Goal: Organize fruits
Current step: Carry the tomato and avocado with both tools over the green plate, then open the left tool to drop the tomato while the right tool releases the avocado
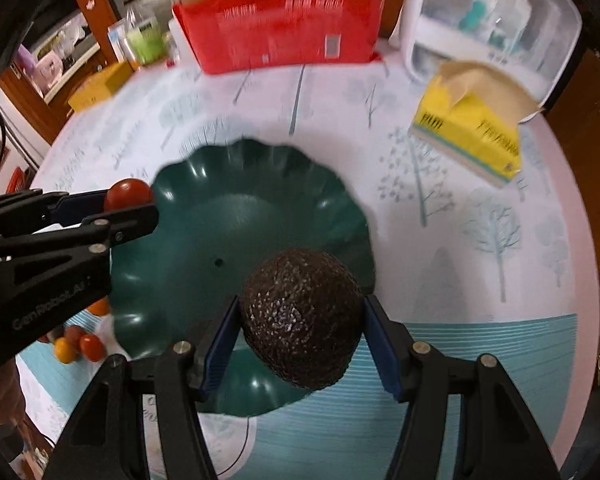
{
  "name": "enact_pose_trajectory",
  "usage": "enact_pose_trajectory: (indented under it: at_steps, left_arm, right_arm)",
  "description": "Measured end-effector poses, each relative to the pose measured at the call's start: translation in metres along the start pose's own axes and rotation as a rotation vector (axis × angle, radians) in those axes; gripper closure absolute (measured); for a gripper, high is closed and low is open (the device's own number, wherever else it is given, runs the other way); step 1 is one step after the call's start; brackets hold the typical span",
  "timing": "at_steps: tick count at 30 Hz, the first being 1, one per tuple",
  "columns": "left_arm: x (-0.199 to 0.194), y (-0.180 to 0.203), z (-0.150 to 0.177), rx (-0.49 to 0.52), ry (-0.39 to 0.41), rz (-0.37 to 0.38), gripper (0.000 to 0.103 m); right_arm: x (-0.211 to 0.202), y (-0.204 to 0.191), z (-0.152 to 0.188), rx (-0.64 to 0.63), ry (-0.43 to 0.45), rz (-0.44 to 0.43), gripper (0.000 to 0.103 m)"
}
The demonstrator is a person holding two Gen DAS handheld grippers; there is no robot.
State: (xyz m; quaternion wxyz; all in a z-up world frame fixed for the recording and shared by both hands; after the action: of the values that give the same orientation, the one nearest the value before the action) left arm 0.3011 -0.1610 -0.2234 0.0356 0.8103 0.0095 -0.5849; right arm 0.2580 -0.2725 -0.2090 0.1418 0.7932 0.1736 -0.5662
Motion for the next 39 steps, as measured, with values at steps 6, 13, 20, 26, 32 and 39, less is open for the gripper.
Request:
enact_pose_trajectory:
  at_steps: [6,13,20,26,32,39]
  left_arm:
    - [0.026,0.001,0.007,0.003,-0.032,0.005,0.069]
    - [0.028,-0.003,0.008,-0.040,-0.024,0.055,0.031]
    - [0.018,-0.001,0.010,-0.045,-0.031,0.120,0.030]
    - [0.004,-0.003,0.018,-0.080,-0.032,0.162,0.030]
    - [-0.014,-0.006,0.027,-0.081,0.002,0.149,0.030]
    - [-0.042,0.002,0.042,-0.010,0.033,0.174,0.029]
  right_arm:
    - [0.023,-0.002,0.000,-0.022,-0.014,0.004,0.041]
    - [0.024,-0.003,-0.006,-0.072,0.037,0.055,0.040]
    - [0.010,-0.004,-0.007,-0.061,0.079,0.042,0.040]
    - [-0.004,-0.009,-0.002,-0.046,0.118,0.021,0.040]
    - [-0.013,-0.011,0.009,-0.033,0.115,0.022,0.040]
    - [-0.034,-0.015,0.022,-0.031,0.138,0.043,0.040]
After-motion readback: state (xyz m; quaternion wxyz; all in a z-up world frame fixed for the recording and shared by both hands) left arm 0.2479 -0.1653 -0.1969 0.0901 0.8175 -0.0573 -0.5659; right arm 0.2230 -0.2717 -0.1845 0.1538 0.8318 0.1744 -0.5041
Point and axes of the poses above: each gripper's, at about its wrist camera, not at the fingertips, and x roughly the way its jaws point, y to its right, z to its underside, the point moved 8 cm from there along x, roughly the way its jaws point, and after that the axes turned 11 degrees about -x, right-handed, at the moved point
